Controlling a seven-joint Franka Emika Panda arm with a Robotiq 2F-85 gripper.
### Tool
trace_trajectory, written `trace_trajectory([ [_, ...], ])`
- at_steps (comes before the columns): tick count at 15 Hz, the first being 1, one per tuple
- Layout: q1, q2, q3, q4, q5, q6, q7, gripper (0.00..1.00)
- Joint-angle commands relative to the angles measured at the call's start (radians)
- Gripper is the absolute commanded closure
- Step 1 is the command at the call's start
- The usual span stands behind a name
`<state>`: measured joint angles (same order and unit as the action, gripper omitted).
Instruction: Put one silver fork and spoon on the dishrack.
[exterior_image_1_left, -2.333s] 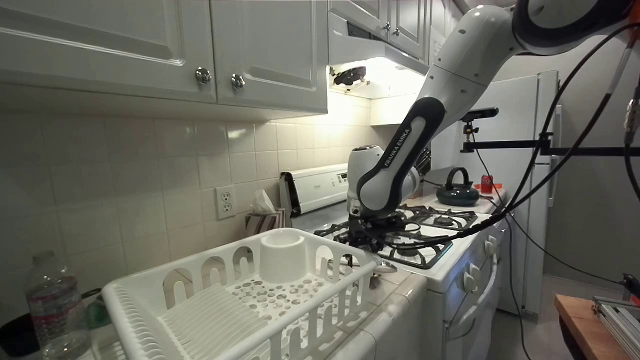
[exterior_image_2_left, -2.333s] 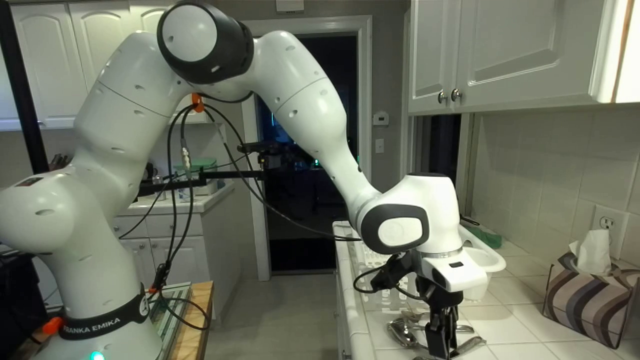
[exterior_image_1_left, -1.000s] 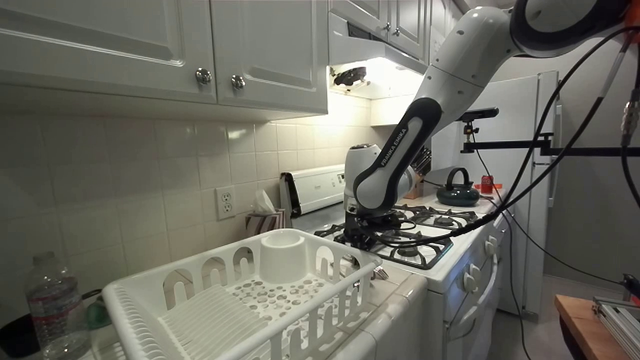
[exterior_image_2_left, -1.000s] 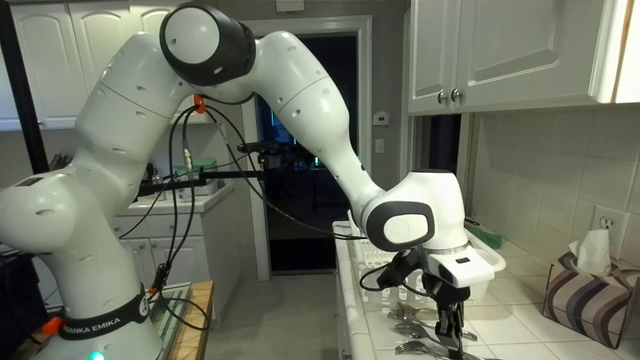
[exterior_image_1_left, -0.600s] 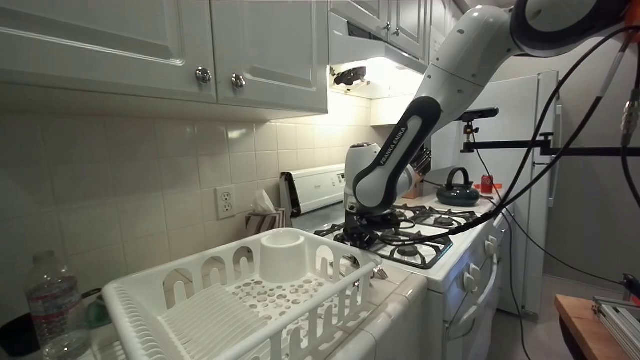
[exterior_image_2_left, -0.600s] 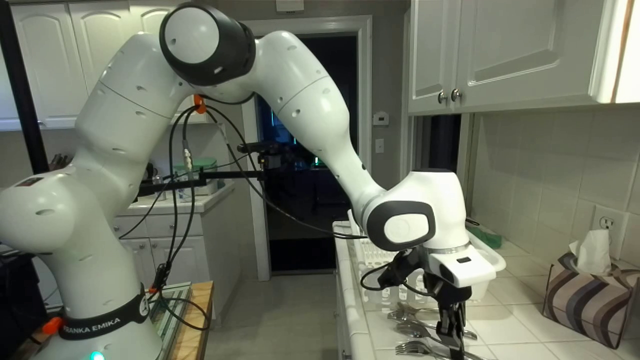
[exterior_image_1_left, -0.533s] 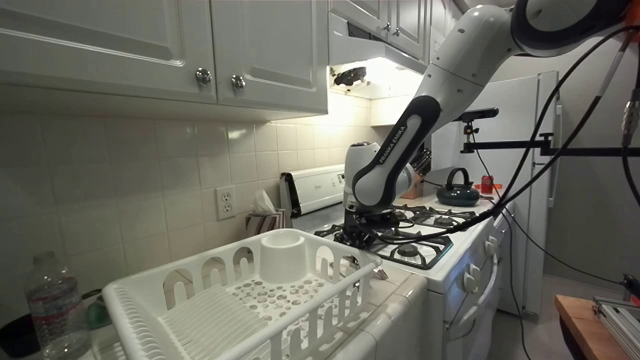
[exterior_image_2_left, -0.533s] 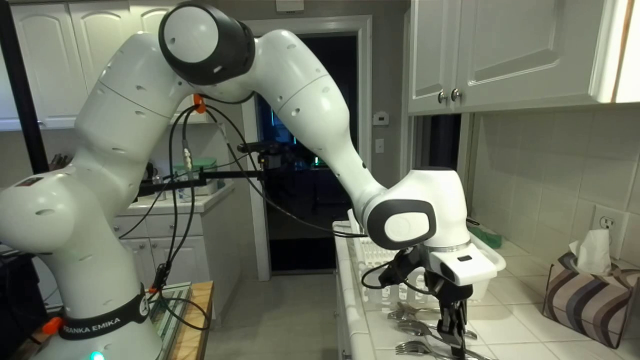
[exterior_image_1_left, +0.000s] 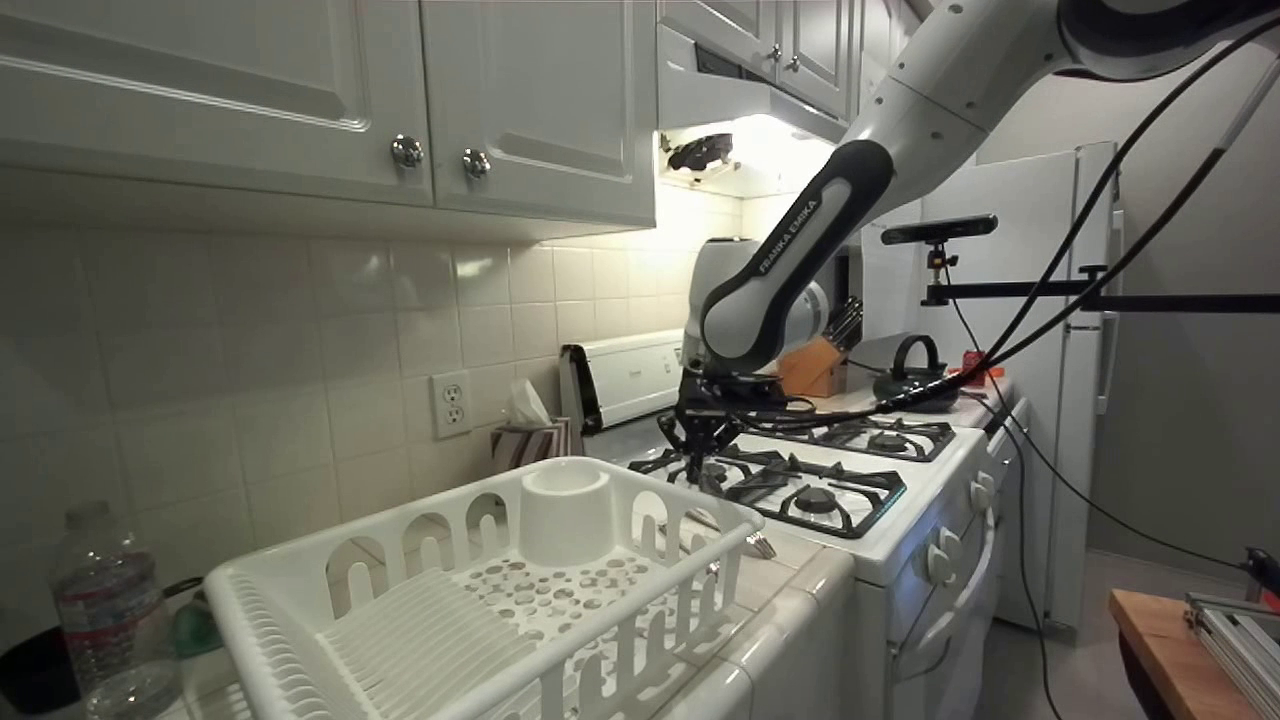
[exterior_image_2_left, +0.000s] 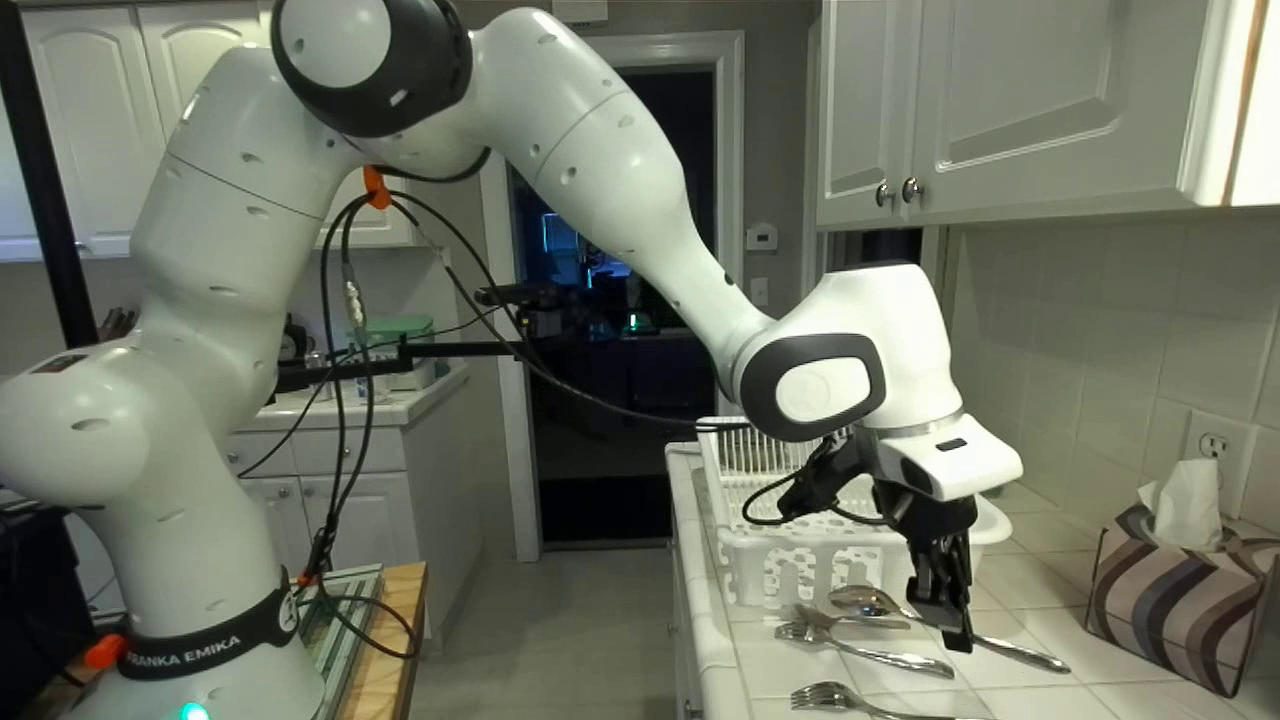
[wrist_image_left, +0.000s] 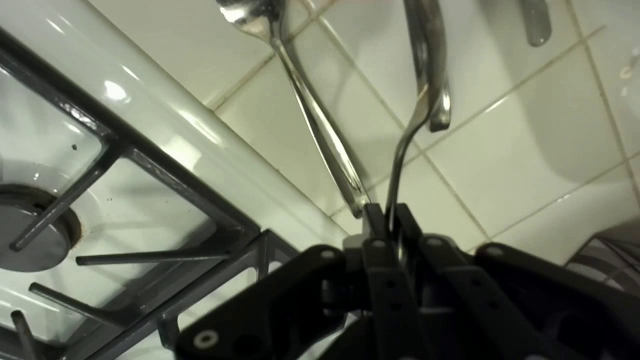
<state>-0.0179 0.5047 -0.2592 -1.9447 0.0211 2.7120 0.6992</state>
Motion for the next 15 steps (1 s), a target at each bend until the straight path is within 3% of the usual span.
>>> trace_trajectory([
  [1,0.030,-0.049,-0.033,-0.004,-0.005,0.026,0.035,0.98],
  [9,0.148,-0.016,-0.080,0.043,-0.030,0.298,0.125,0.98],
  [15,0.287,0.057,-0.188,0.067,-0.014,0.515,0.183,0.98],
])
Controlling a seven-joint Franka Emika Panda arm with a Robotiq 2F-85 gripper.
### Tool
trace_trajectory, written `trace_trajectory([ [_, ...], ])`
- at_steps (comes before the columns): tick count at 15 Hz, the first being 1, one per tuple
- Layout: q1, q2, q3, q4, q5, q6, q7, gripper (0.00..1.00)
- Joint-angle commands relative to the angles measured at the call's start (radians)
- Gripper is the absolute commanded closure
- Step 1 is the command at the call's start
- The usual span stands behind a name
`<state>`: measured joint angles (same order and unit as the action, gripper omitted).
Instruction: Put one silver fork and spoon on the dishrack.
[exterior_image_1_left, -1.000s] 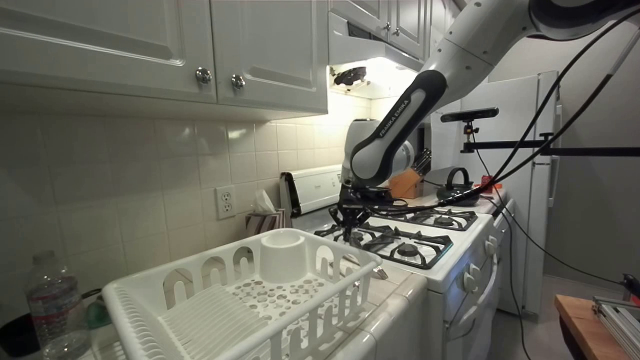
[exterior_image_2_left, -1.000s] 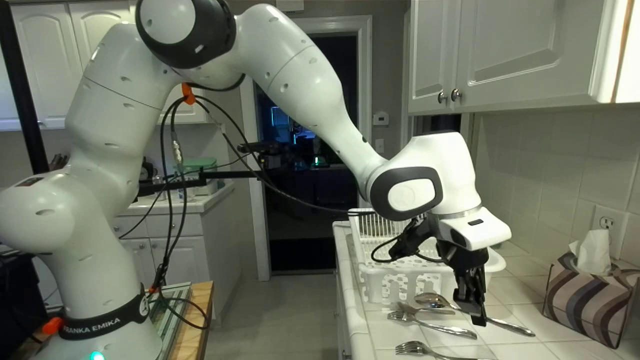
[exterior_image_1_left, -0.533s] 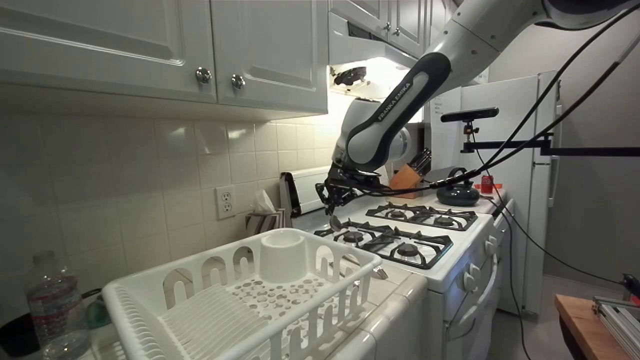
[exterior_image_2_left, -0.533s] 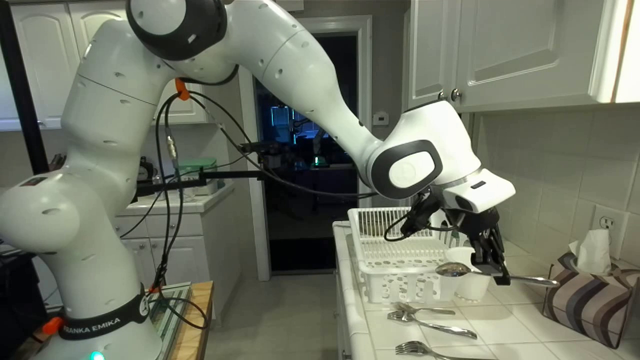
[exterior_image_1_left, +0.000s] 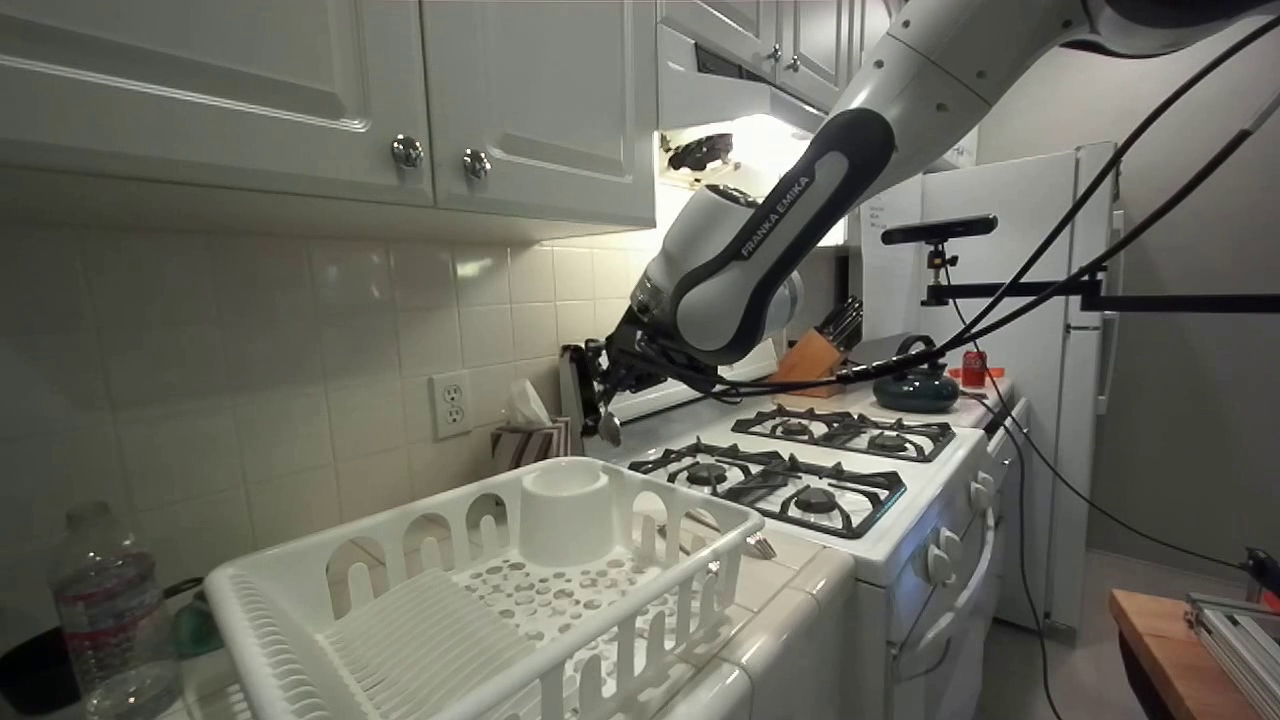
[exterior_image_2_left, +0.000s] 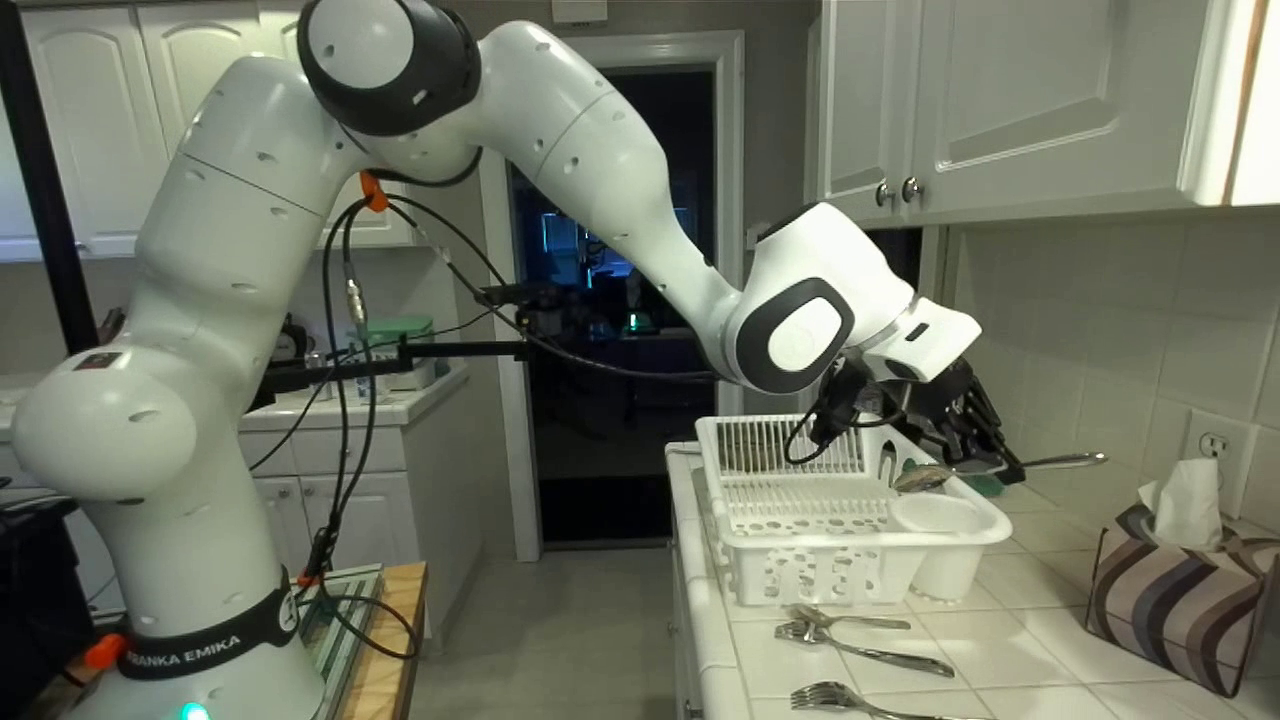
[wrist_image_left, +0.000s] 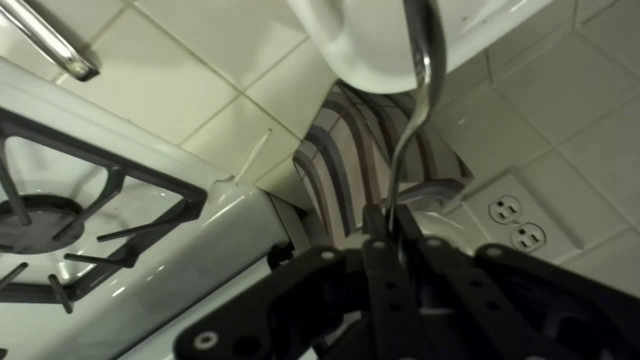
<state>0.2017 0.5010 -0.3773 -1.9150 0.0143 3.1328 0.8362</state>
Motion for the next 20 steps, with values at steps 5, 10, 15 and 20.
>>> trace_trajectory([
  [5,0.201,0.182,-0.213,0.071,0.039,0.229,0.055,0.98],
  [10,0.282,0.270,-0.296,0.102,0.064,0.234,0.058,0.98],
  [15,0.329,0.352,-0.338,0.157,0.098,0.226,0.075,0.98],
  [20,0.368,0.437,-0.384,0.195,0.131,0.232,0.092,0.98],
])
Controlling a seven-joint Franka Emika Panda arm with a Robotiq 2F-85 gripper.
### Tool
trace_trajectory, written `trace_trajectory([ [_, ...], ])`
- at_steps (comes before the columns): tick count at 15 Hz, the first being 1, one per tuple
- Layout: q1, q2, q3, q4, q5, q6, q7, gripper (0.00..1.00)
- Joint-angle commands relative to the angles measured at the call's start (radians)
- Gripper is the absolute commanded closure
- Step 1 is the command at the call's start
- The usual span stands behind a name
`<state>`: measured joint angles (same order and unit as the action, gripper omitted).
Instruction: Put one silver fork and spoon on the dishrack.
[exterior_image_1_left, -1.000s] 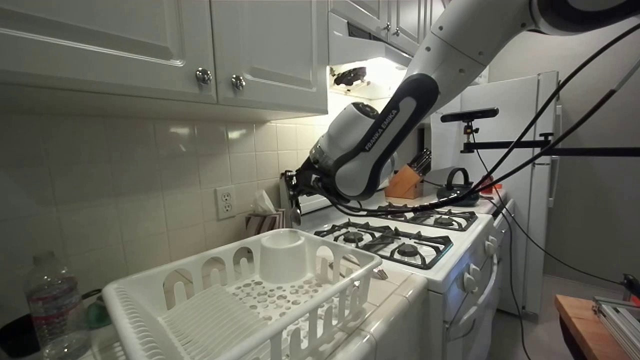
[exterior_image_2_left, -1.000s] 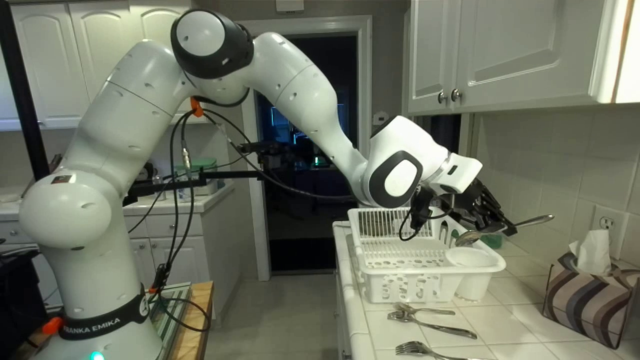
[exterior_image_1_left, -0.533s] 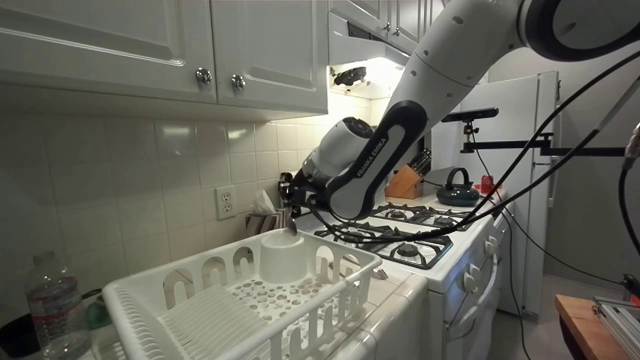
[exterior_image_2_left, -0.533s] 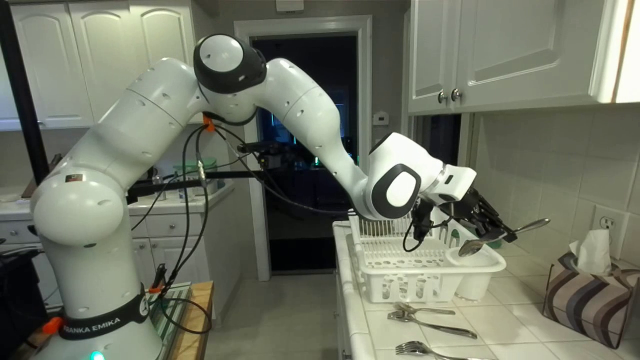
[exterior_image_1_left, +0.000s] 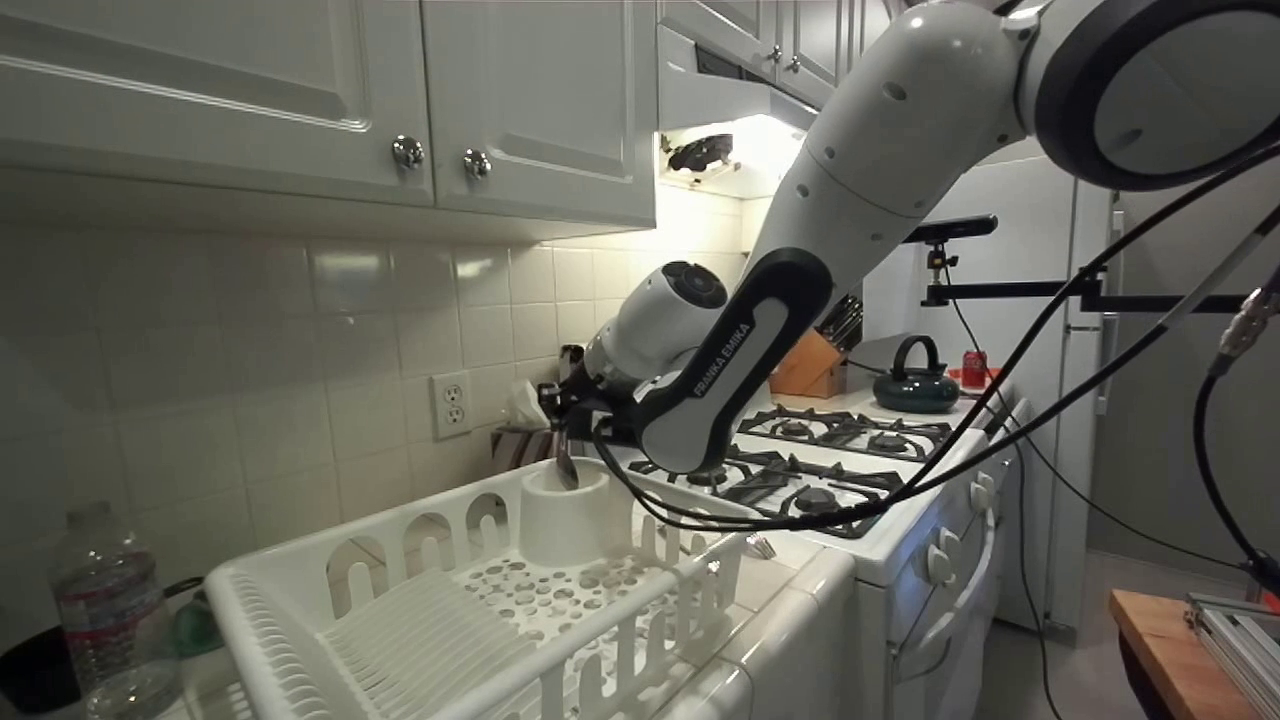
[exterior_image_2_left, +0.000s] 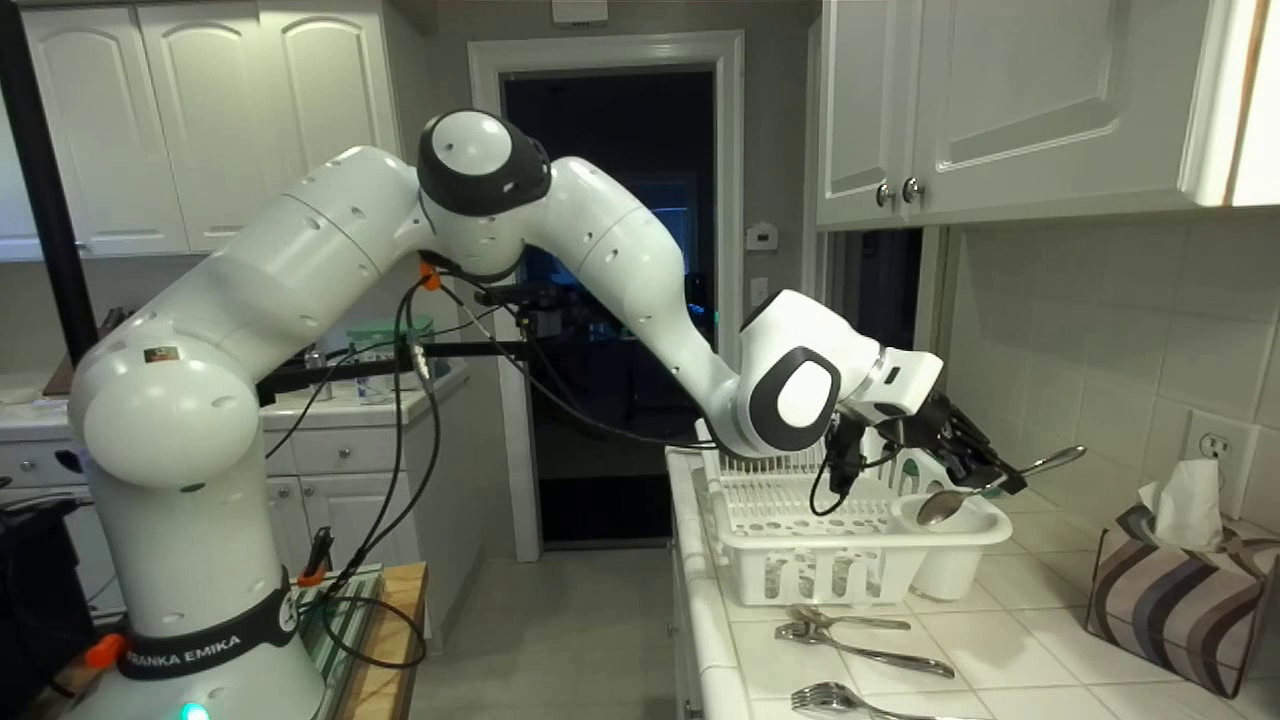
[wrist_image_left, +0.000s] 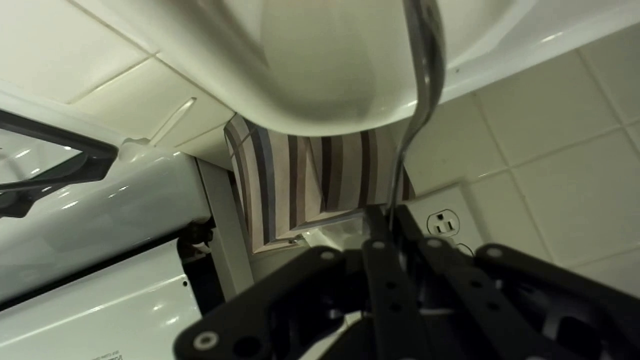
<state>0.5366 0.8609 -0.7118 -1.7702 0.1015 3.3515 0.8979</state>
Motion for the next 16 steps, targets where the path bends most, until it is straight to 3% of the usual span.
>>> trace_trajectory([
  [1,0.044,0.096,-0.065,0.056,0.051,0.020,0.036,0.98],
  [9,0.095,0.149,-0.109,0.057,0.051,-0.019,0.042,0.98],
  [10,0.087,0.142,-0.077,0.061,0.150,-0.029,-0.066,0.98],
  [14,0.097,0.121,-0.074,0.049,0.112,-0.072,-0.013,0.64],
  [15,0.093,0.116,-0.055,0.054,0.191,-0.074,-0.095,0.57],
  [16,0.099,0.116,-0.071,0.049,0.128,-0.076,-0.020,0.51],
])
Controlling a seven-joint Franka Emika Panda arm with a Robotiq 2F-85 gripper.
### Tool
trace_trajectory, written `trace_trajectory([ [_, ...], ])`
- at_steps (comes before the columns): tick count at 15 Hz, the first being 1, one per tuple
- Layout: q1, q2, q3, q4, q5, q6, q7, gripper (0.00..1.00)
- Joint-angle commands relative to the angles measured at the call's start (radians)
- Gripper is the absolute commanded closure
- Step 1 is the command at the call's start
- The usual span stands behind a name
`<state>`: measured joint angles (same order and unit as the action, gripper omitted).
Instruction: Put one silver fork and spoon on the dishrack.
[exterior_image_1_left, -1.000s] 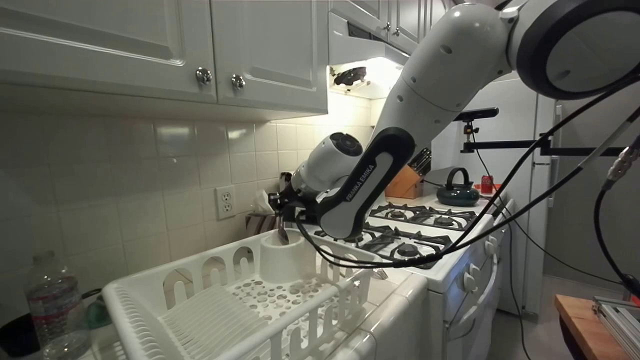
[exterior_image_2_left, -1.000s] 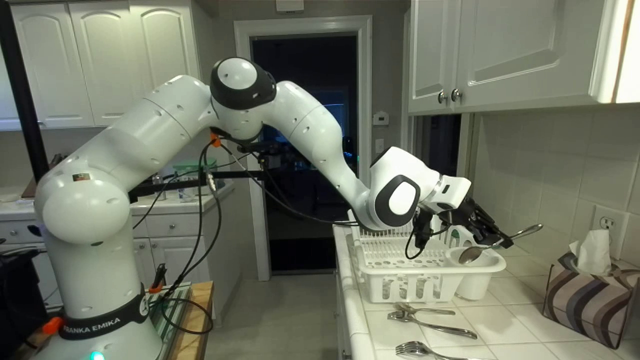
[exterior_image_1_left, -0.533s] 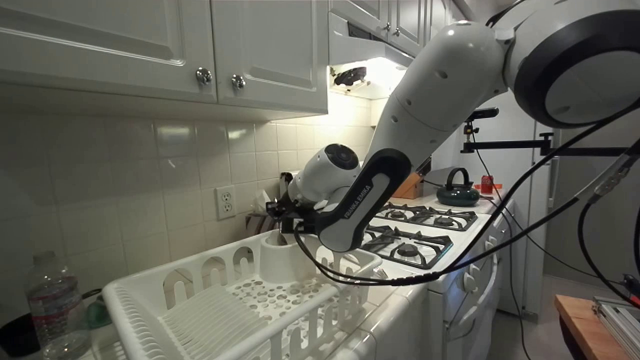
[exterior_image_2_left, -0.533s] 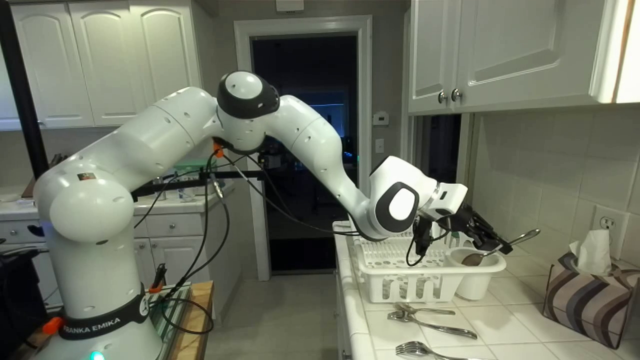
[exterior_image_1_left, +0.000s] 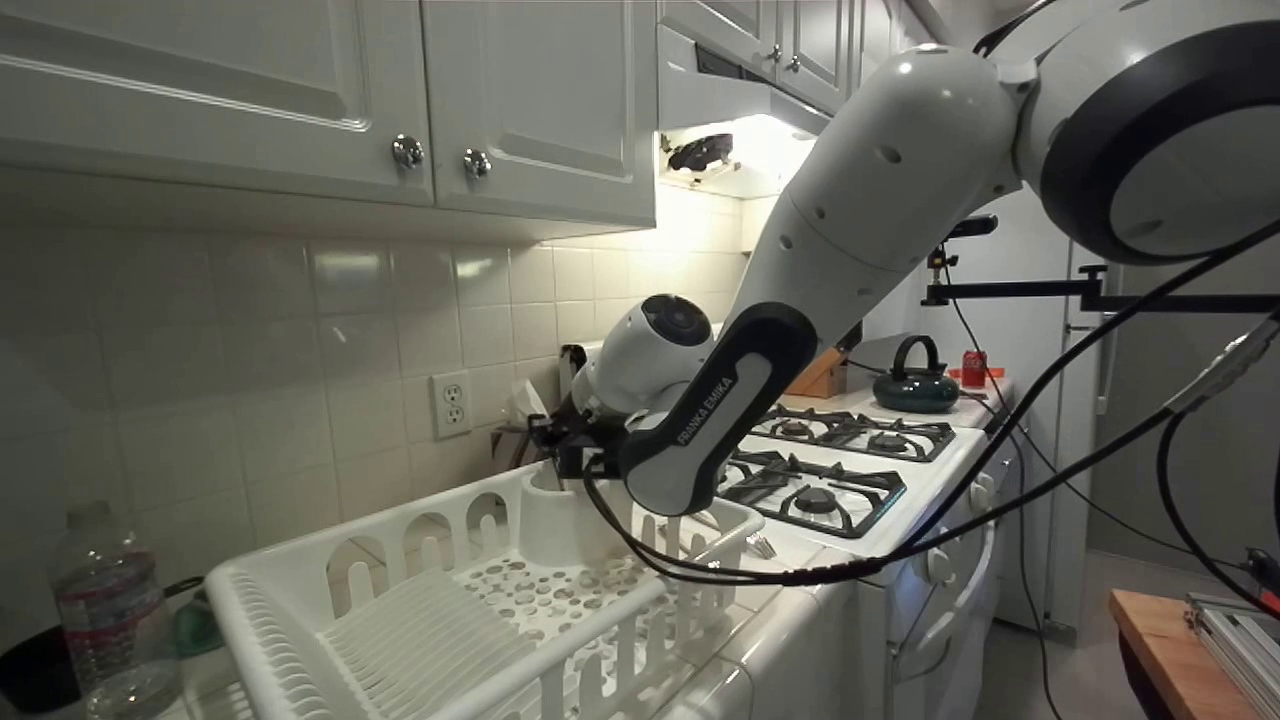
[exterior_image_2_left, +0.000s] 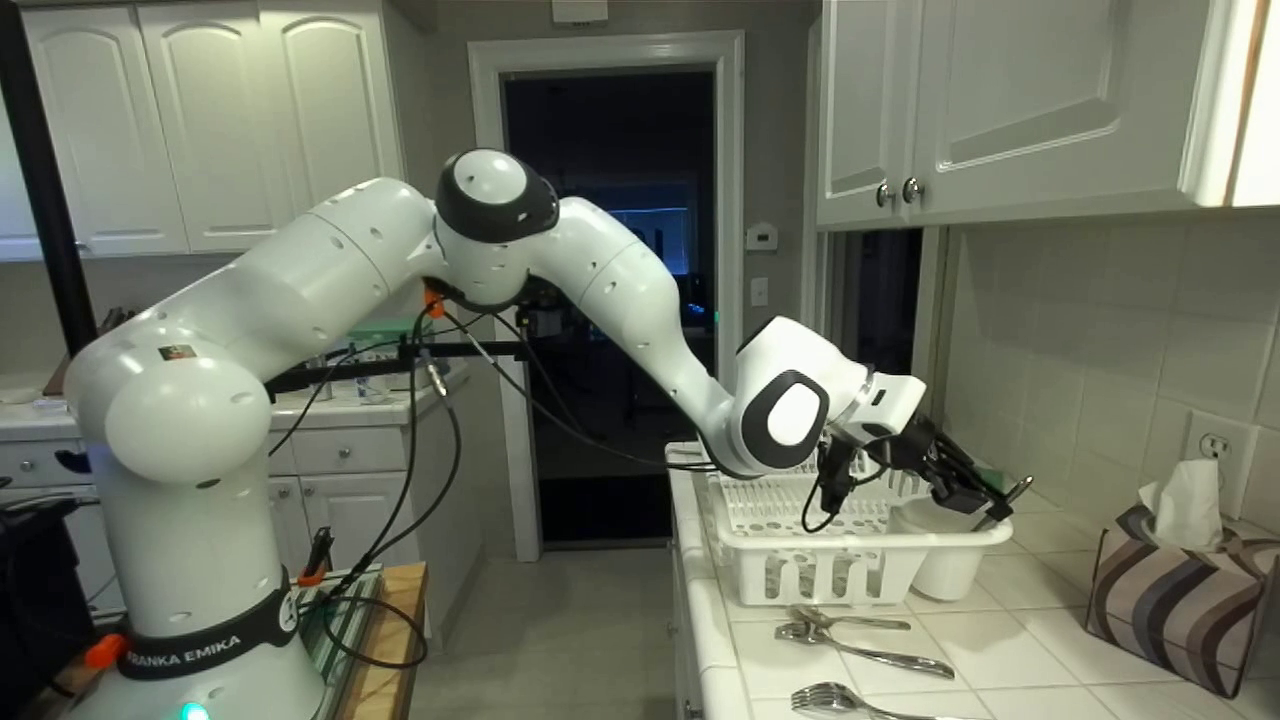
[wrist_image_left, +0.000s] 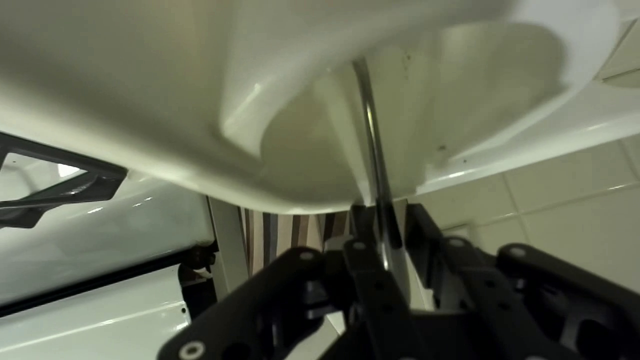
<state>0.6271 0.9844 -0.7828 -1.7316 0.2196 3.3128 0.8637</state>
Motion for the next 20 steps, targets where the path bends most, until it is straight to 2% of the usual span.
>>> trace_trajectory([
  [1,0.010,-0.009,0.001,0.012,0.016,-0.041,0.009,0.45],
  [3,0.007,-0.033,0.012,0.004,0.011,-0.049,0.009,0.31],
  [4,-0.003,-0.068,0.042,-0.007,0.073,-0.065,-0.066,0.23],
  [7,-0.058,-0.203,0.131,-0.047,0.049,-0.162,-0.118,0.02],
  [10,-0.121,-0.318,0.199,-0.068,0.017,-0.316,-0.148,0.00],
  [15,-0.212,-0.444,0.231,-0.105,-0.103,-0.544,-0.149,0.00],
  [17,-0.292,-0.495,0.297,-0.124,-0.155,-0.647,-0.193,0.00],
  [20,-0.436,-0.542,0.418,-0.149,-0.164,-0.749,-0.291,0.00],
])
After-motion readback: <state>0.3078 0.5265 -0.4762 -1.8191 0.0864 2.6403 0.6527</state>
